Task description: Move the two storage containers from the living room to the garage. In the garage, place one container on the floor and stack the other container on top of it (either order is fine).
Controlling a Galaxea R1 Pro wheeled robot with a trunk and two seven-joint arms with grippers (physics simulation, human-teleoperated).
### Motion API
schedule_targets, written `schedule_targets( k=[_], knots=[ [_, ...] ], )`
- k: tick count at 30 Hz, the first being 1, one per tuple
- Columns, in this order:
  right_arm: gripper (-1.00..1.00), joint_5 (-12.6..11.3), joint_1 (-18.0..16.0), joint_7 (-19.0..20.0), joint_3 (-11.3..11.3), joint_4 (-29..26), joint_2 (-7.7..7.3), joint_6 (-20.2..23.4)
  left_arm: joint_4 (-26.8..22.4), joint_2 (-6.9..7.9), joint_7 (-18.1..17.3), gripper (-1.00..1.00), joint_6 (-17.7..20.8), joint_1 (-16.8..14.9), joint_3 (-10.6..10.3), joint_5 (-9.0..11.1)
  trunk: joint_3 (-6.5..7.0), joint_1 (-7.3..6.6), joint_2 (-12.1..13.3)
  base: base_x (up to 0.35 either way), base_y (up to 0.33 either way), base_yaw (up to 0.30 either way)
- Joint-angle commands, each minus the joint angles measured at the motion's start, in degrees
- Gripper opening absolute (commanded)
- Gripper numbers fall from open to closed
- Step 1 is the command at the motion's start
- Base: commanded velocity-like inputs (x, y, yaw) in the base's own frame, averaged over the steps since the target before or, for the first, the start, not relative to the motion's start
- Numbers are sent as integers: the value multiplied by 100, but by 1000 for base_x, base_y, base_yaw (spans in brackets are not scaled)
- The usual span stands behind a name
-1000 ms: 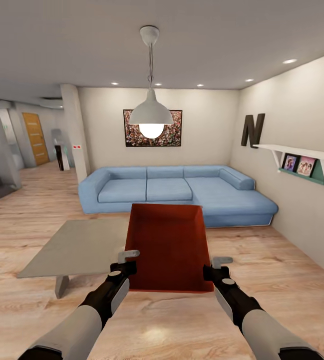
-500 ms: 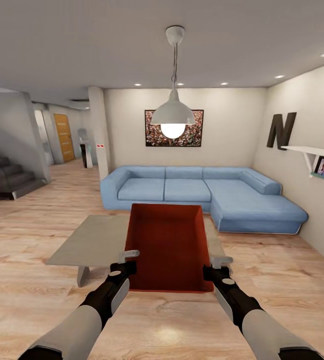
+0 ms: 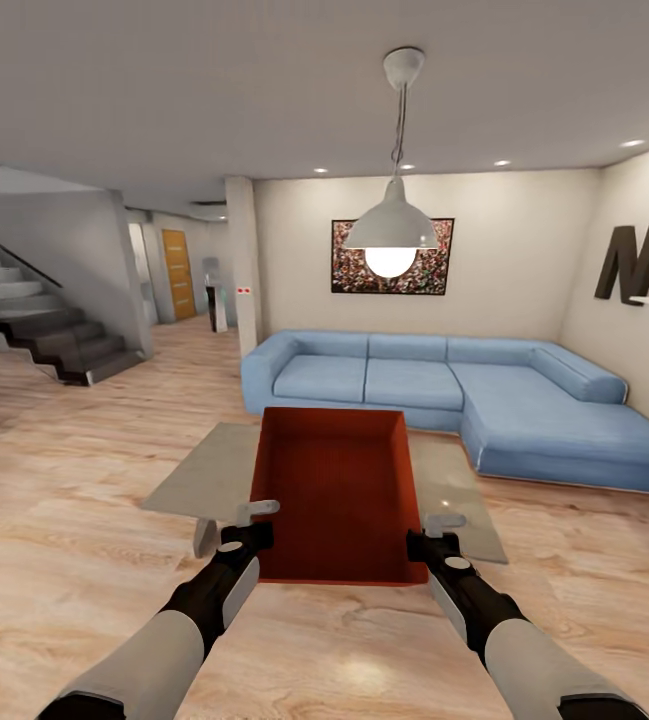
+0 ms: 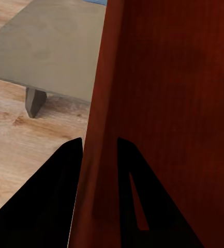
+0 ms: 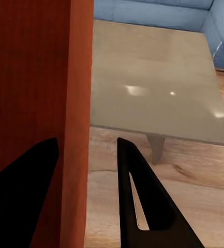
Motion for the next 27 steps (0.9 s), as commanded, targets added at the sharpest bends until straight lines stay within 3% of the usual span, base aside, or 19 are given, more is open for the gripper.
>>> schedule_targets(
  k=[1, 27],
  knots=[
    [-100, 59, -5, -34, -106, -403, -22, -10, 5, 141, 63, -100, 33, 3, -60, 99, -3, 2, -5, 0, 0, 269],
    [-100, 59, -5, -34, -106, -403, -16, -12, 5, 141, 61, -100, 33, 3, -60, 99, -3, 2, -5, 0, 0, 269]
  ],
)
